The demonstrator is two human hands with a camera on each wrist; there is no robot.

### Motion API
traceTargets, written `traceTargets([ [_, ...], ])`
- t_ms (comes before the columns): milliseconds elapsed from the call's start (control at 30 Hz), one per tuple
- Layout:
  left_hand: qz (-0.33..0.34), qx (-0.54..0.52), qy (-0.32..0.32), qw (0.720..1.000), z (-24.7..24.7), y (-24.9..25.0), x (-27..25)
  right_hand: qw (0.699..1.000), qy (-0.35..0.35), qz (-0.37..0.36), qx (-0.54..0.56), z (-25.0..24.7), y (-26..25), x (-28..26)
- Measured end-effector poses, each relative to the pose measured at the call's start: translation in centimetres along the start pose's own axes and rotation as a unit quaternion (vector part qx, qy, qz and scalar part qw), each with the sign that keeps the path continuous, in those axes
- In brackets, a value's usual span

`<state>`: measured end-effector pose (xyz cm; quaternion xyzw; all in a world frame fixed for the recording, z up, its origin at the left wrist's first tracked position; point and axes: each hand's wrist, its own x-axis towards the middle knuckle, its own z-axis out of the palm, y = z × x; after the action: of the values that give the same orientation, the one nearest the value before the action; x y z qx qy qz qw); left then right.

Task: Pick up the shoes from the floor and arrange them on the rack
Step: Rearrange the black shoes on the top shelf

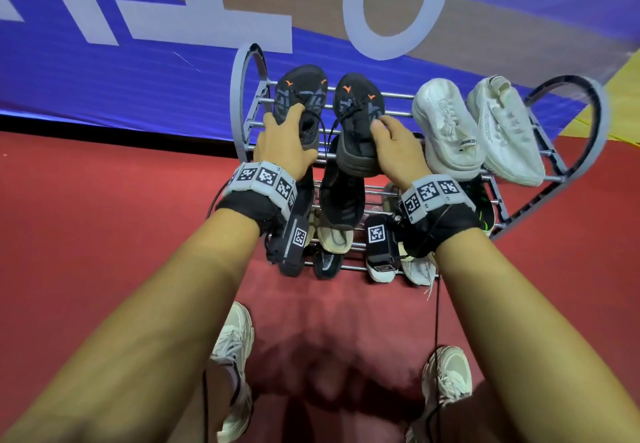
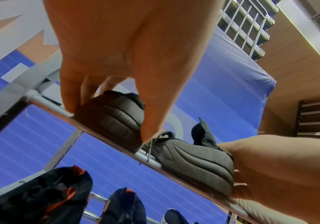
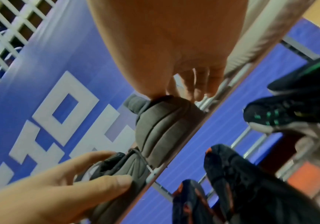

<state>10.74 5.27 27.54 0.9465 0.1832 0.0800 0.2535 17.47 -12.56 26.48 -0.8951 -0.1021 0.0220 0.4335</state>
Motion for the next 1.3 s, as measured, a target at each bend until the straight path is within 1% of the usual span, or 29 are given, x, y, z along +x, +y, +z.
traceTargets([
  [33, -0.003, 0.002, 0.0, 1.0, 0.1, 0.0, -0.1, 0.999, -0.026, -0.005, 0.021, 0.3, 0.0, -0.1],
  [67, -0.004, 0.003, 0.001, 1.0, 0.1, 0.0, -0.2, 0.998, -0.05, -0.019, 0.018, 0.6, 0.1, -0.3],
  [100, -0.005, 0.001, 0.003, 1.0, 0.1, -0.1, -0.2, 0.997, -0.066, -0.034, 0.0, 0.9, 0.2, -0.5],
  [133, -0.005, -0.003, 0.006, 1.0, 0.2, -0.1, -0.3, 0.996, -0.068, -0.046, -0.025, 1.2, 0.6, -0.5],
  [200, -0.002, -0.014, 0.012, 1.0, 0.3, -0.2, -0.2, 0.996, -0.041, -0.059, -0.043, 1.5, 0.7, -0.7],
  [300, 0.003, -0.022, 0.018, 1.0, 0.2, -0.2, -0.2, 0.997, 0.0, -0.063, -0.034, 1.9, 0.1, -1.1],
  [433, 0.007, -0.03, 0.022, 0.999, 0.1, -0.4, -0.1, 0.997, 0.015, -0.063, -0.046, 2.9, -0.4, -0.9],
  [633, 0.008, -0.029, 0.025, 0.999, -0.1, 0.1, -0.1, 0.994, 0.018, -0.076, -0.073, 3.5, -0.7, -0.7],
  [767, 0.001, -0.009, 0.016, 1.0, 0.0, 0.3, -0.2, 0.994, 0.019, -0.073, -0.084, 3.5, -0.6, -0.5],
  [933, 0.011, 0.031, 0.012, 0.999, -0.2, 0.7, -0.6, 0.994, -0.008, -0.073, -0.085, 3.1, -0.5, -1.0],
  [1000, 0.035, 0.052, 0.027, 0.998, -0.4, 1.1, -0.9, 0.992, -0.014, -0.081, -0.095, 2.5, -0.4, -1.5],
  [1067, 0.075, 0.053, 0.048, 0.995, -0.7, 1.8, -1.2, 0.989, -0.003, -0.097, -0.115, 1.7, -0.3, -2.1],
  [1200, 0.159, 0.008, 0.062, 0.985, -1.1, 4.4, -2.0, 0.976, 0.053, -0.155, -0.145, -1.5, -0.3, -4.2],
  [1300, 0.2, -0.003, 0.048, 0.979, -0.7, 6.6, -2.9, 0.966, 0.101, -0.168, -0.17, -4.2, 0.8, -5.5],
])
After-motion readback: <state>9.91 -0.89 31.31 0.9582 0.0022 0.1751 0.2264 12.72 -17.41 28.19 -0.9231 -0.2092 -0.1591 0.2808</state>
